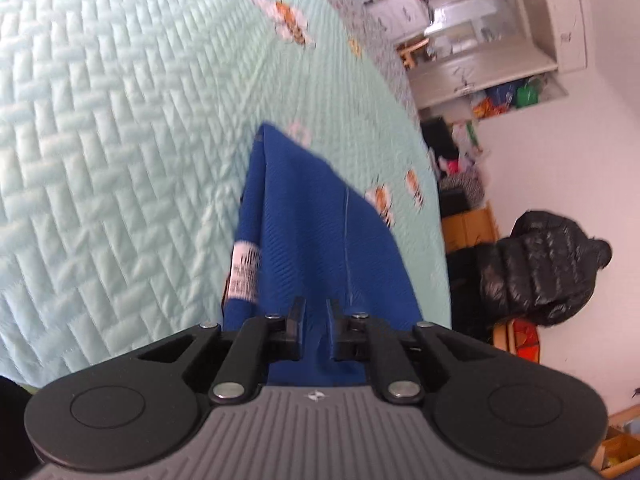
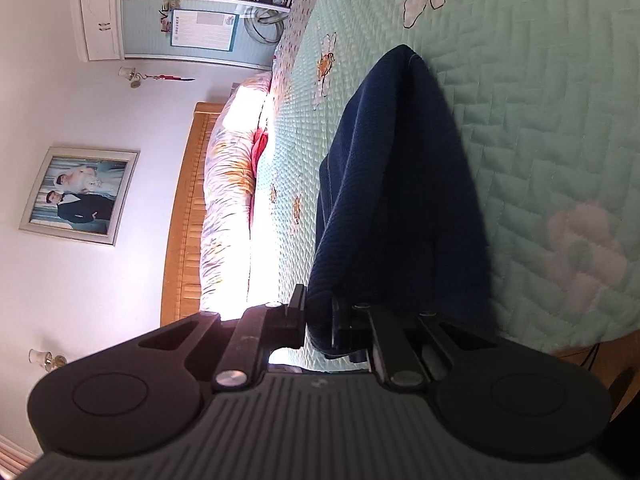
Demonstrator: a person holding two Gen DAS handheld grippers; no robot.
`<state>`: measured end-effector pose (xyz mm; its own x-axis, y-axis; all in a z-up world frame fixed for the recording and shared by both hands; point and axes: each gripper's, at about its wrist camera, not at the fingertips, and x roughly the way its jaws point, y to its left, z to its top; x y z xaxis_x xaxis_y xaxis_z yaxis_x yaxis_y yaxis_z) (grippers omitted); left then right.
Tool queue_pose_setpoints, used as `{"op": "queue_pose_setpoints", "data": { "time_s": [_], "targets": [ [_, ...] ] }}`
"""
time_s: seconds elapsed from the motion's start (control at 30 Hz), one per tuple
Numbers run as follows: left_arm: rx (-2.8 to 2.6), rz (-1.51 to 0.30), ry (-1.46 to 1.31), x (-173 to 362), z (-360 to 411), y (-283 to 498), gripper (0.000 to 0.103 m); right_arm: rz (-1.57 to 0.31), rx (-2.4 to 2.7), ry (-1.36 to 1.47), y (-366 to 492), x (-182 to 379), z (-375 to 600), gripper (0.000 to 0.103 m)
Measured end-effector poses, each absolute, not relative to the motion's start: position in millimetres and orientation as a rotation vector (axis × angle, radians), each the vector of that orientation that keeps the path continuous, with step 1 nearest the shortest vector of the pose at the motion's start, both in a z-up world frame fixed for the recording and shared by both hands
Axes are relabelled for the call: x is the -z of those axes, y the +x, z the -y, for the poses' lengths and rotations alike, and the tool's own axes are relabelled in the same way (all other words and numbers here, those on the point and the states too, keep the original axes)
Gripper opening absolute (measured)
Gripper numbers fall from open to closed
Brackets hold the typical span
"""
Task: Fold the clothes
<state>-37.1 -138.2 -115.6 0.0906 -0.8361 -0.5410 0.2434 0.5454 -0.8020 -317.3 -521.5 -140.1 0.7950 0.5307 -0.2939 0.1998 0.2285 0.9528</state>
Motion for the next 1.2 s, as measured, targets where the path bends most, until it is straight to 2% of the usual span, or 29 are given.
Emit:
{"op": "queue_pose_setpoints", "data": {
  "time_s": [0.13, 0.17, 0.23, 0.27, 0.3, 0.33, 0.4, 0.47, 0.57, 0.63, 0.67, 0.7, 0.73, 0.93, 1.1, 1.2],
  "targets": [
    [0.839, -1.286, -0.527, 134, 142, -45, 0.011, -0.751, -0.180, 1.333, -317, 163, 520, 0.012],
    [0.817, -1.288, -0.526, 139, 141, -47, 0.013, -0.770, -0.161, 1.323, -318, 168, 520, 0.012],
    [0.786, -1.280, -0.537, 145, 139, -51, 0.034, -0.749, -0.163, 1.389, -325, 178, 523, 0.013],
    [0.772, -1.277, -0.546, 147, 137, -50, 0.048, -0.744, -0.161, 1.399, -327, 180, 525, 0.016],
    [0.765, -1.275, -0.546, 148, 136, -51, 0.053, -0.747, -0.148, 1.398, -329, 180, 526, 0.017],
    [0.761, -1.275, -0.538, 148, 136, -52, 0.053, -0.750, -0.148, 1.402, -329, 181, 526, 0.019],
    [0.768, -1.288, -0.537, 150, 138, -55, 0.055, -0.755, -0.148, 1.410, -330, 183, 528, 0.037],
    [0.777, -1.305, -0.543, 153, 141, -59, 0.056, -0.765, -0.160, 1.397, -329, 183, 526, 0.040],
    [0.788, -1.303, -0.554, 157, 149, -63, 0.055, -0.788, -0.175, 1.356, -322, 182, 520, 0.040],
    [0.798, -1.292, -0.519, 155, 157, -66, 0.048, -0.803, -0.165, 1.299, -319, 177, 515, 0.039],
    [0.796, -1.285, -0.486, 154, 161, -67, 0.037, -0.807, -0.163, 1.274, -317, 174, 513, 0.034],
    [0.787, -1.279, -0.450, 152, 164, -68, 0.033, -0.811, -0.162, 1.249, -316, 171, 511, 0.019],
    [0.781, -1.277, -0.436, 150, 165, -68, 0.032, -0.813, -0.159, 1.231, -316, 169, 509, 0.012],
    [0.816, -1.262, -0.541, 136, 153, -63, 0.011, -0.737, -0.178, 1.280, -319, 162, 512, 0.007],
    [0.917, -1.204, -0.686, 105, 142, -59, 0.011, -0.624, -0.269, 1.347, -321, 139, 513, 0.006],
    [0.923, -1.223, -0.669, 105, 143, -62, 0.011, -0.637, -0.274, 1.344, -321, 139, 511, 0.006]
  ]
}}
